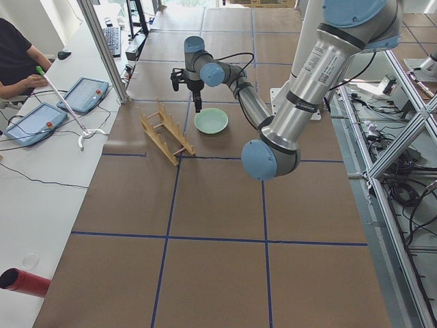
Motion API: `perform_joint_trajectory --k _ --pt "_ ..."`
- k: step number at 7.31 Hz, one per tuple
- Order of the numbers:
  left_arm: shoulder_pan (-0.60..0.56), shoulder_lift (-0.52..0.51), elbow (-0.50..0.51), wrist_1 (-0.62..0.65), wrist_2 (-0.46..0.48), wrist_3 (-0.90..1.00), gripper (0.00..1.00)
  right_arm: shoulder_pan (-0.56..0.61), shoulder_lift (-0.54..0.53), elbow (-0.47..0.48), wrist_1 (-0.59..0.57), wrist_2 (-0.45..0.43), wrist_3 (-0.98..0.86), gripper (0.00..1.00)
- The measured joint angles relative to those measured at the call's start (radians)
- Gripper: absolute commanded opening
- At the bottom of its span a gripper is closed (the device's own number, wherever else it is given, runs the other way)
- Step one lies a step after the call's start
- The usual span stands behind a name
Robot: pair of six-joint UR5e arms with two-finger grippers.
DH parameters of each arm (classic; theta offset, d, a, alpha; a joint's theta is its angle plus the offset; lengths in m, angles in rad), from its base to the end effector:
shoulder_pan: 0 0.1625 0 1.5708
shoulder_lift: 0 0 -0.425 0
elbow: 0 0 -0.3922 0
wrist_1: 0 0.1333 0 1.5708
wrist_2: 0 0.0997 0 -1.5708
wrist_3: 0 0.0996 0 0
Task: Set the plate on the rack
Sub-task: 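Move the left gripper down to the edge of the pale green plate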
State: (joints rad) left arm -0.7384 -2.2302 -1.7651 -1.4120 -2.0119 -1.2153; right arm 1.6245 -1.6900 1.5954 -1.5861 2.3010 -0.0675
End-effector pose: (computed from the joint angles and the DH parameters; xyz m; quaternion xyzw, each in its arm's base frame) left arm 0.4214 -0.5063 0.2081 -0.0029 0.3908 -0.1014 0.9149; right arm 0.0899 -0.4267 0.7062 -0.0296 -0.3590 0.0132 0.9328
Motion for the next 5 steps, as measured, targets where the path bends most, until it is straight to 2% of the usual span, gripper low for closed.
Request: perform_joint_trajectory --k 2,3,5 --pt "0.129 -0.105 0.184 -0.065 0.096 0.0 0.92 0.0 0.0 0.0 0.0 0.0 0.0 1.0" --pt "0.163 -0.127 0.258 -0.123 0.109 0.001 0.83 0.0 0.0 0.0 0.0 0.0 0.0 1.0" --pt "0.186 -0.154 0.334 -0.174 0.119 0.007 0.71 0.0 0.0 0.0 0.0 0.0 0.0 1.0"
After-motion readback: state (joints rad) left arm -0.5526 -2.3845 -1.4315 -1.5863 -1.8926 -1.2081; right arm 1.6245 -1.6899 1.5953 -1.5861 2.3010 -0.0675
